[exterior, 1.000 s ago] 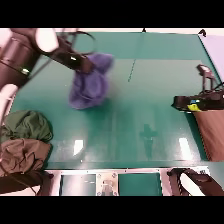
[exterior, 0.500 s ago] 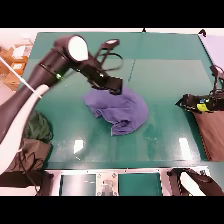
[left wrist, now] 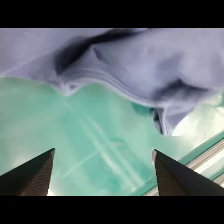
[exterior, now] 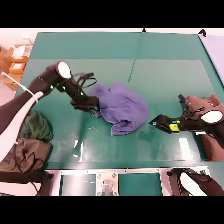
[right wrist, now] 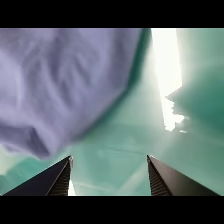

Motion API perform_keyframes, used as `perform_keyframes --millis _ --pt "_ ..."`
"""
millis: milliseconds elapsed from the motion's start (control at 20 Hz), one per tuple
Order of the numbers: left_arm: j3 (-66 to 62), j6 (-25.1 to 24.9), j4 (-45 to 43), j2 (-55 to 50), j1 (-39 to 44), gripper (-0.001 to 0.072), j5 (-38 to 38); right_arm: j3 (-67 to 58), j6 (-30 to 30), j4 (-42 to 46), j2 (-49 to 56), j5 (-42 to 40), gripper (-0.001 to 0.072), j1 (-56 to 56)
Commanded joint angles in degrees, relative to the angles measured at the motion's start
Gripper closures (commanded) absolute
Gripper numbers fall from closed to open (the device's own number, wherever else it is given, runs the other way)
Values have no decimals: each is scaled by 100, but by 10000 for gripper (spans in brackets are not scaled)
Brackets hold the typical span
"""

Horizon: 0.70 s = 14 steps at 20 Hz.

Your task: Fold the shirts.

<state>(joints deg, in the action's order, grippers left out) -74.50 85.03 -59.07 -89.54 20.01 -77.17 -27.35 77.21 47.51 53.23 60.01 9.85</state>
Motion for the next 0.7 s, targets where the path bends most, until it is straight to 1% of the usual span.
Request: perform_keyframes --millis 0,100,200,300,400,450,550,600,650 --pt "922 -544 1137 -33 -59 2 1233 114 -643 -955 680 -960 173 -223" --pt "1088 -608 1506 -44 -57 3 1880 -479 -702 -905 1381 -887 173 -68" --pt "1137 -608 1624 -48 -28 3 2269 -1054 -702 -894 1982 -695 173 92" --pt "1137 -610 1663 -101 26 4 2382 -1523 -702 -885 2485 -474 173 133" --pt "1137 -614 1661 -267 96 6 2271 -1862 -706 -890 2935 -269 173 79" --pt "1134 -612 1672 -389 164 63 2142 -1971 -743 -898 3139 -232 173 15" --pt "1130 -769 1661 -501 245 551 2011 -2114 -743 -901 3429 -153 172 -140" --pt "1095 -866 1661 -494 216 685 1993 -2166 -750 -901 3515 -155 173 -216" --pt "999 -861 1644 -494 140 685 1908 -2238 -841 -903 3569 -166 190 -271"
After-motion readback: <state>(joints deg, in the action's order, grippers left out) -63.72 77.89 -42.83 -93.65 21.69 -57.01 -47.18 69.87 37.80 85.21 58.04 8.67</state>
